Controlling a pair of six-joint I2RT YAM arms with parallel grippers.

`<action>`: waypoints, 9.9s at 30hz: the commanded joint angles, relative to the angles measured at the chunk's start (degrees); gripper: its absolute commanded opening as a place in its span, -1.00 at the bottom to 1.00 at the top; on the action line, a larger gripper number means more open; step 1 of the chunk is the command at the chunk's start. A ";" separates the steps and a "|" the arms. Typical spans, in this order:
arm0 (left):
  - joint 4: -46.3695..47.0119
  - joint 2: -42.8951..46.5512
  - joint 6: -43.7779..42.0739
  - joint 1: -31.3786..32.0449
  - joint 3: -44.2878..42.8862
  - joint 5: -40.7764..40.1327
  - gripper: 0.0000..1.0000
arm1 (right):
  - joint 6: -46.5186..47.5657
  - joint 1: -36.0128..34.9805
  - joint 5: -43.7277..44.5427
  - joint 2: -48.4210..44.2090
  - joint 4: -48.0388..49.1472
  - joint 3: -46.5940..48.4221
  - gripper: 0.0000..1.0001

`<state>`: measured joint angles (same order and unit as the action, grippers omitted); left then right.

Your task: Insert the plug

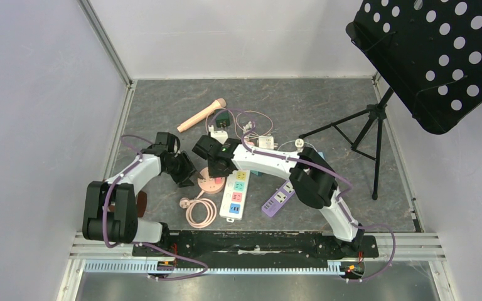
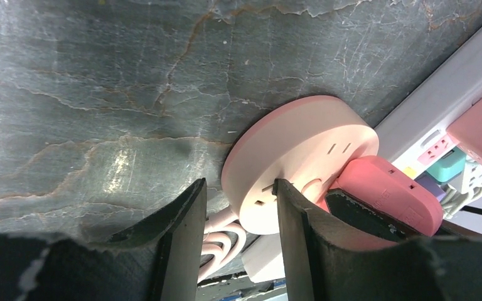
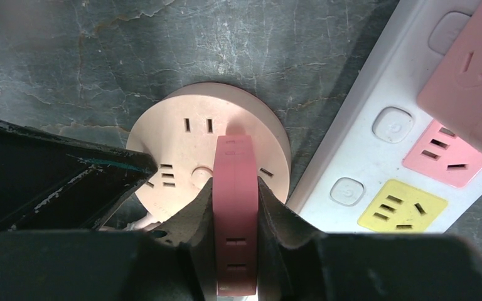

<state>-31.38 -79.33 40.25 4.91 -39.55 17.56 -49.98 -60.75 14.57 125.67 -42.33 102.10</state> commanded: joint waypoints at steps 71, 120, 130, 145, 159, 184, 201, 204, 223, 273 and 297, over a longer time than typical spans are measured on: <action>21.97 -25.04 -27.15 10.34 -37.58 -18.51 -0.96 | 30.59 24.54 -31.97 -36.18 27.10 -27.31 0.48; 10.36 4.89 -45.87 9.76 -36.39 23.66 -0.96 | 52.32 14.87 -27.49 -24.33 49.45 -22.74 -0.39; 11.47 7.34 -38.21 9.71 -35.17 14.01 -0.11 | 45.07 12.39 -18.08 -28.65 52.58 -27.45 -1.00; -4.03 19.61 -9.50 9.68 -26.80 -26.76 0.21 | 17.03 0.90 6.44 -23.06 43.02 -21.05 -1.00; -10.43 27.32 -8.21 9.68 -18.70 -36.87 0.20 | 16.84 -10.18 27.86 -15.73 43.82 -24.58 -1.00; -9.43 37.60 -7.61 9.68 -6.95 -41.21 0.21 | 18.49 -12.02 28.86 -10.10 56.01 -27.94 -1.00; -9.47 38.48 -7.64 9.68 -6.08 -41.74 0.21 | 16.96 -12.01 29.56 -5.06 53.45 -23.83 -1.00; -9.36 38.77 -7.65 9.68 -5.98 -41.95 0.21 | 16.98 -12.02 29.68 -4.92 53.12 -23.27 -1.00; -9.41 40.94 -7.64 9.68 -5.80 -43.67 0.20 | 20.73 -12.73 31.53 -8.22 59.43 -25.17 -1.00; -9.58 42.66 -7.69 9.68 -5.19 -44.14 0.20 | 19.32 -12.28 29.84 -4.60 50.44 -20.19 -1.00; -9.57 42.72 -7.52 9.68 -5.19 -44.28 0.20 | 20.89 -12.20 32.30 -4.72 54.08 -21.11 -1.00</action>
<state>-41.89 -37.08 31.88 14.74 -44.80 -25.36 -28.86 -72.99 44.10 120.60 11.27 79.46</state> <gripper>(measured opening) 0.604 0.333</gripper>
